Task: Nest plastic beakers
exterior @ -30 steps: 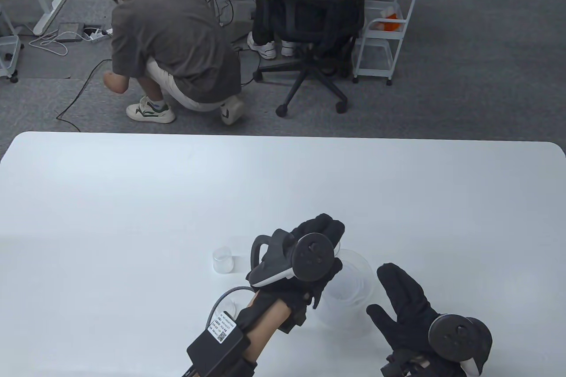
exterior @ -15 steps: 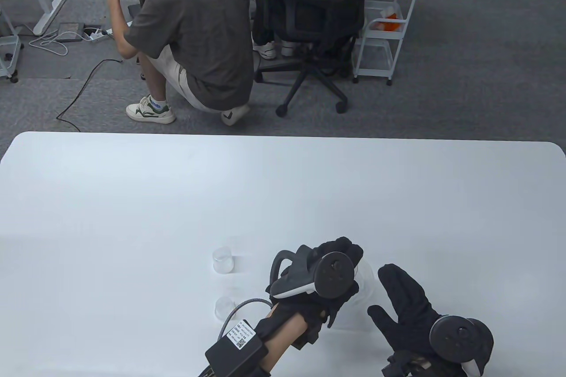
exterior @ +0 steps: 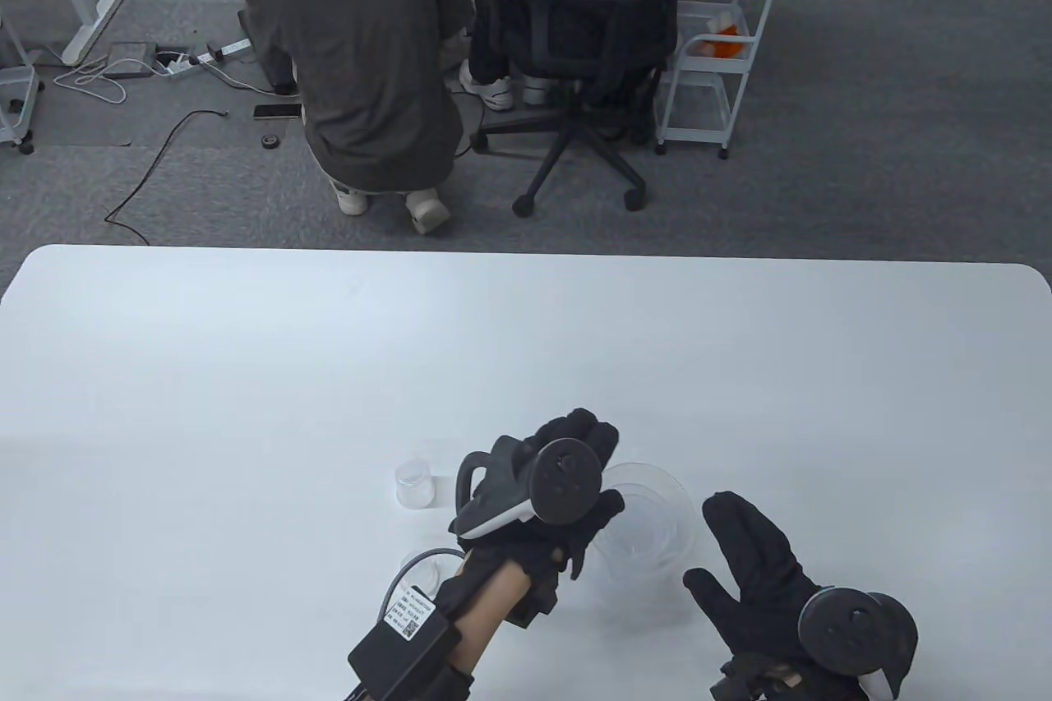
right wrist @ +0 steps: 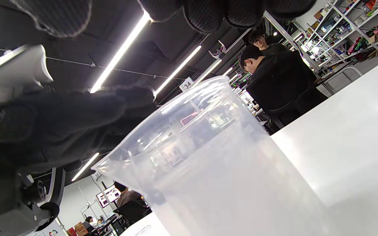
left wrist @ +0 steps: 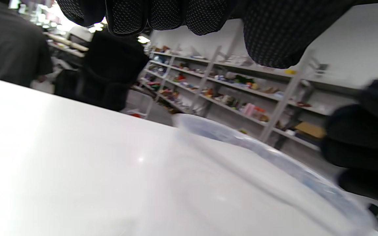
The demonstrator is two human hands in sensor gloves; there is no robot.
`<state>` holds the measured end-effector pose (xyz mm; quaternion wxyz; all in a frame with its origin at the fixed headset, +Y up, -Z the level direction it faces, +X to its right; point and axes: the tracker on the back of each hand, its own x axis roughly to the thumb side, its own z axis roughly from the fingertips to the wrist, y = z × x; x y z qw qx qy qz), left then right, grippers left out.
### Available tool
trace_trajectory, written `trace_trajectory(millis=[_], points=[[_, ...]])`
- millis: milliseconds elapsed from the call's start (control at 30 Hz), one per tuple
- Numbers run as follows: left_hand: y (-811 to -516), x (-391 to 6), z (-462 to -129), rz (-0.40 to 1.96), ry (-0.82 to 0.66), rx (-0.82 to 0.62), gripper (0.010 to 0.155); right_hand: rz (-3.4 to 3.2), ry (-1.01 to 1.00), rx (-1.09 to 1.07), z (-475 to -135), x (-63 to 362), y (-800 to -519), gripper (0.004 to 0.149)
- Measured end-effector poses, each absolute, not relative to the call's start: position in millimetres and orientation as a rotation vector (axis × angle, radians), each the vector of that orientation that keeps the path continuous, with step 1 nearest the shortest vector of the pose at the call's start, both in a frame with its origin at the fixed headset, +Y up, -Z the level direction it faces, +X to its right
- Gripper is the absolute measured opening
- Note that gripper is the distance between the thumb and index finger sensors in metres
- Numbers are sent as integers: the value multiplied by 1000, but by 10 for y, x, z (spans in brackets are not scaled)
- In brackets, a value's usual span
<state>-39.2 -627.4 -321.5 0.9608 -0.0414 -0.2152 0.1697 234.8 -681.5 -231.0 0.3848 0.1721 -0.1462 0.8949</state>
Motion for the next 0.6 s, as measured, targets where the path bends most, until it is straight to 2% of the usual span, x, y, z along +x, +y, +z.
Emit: trace_trajectory(millis=[300, 600], points=[[-6622, -1156, -3445, 322, -177, -169, 72, 2285, -372, 438, -2307, 2348, -6820, 75], [-6969, -1577, -3599, 304, -5, -251, 72, 2290, -367, 438, -2310, 2344, -6823, 74]])
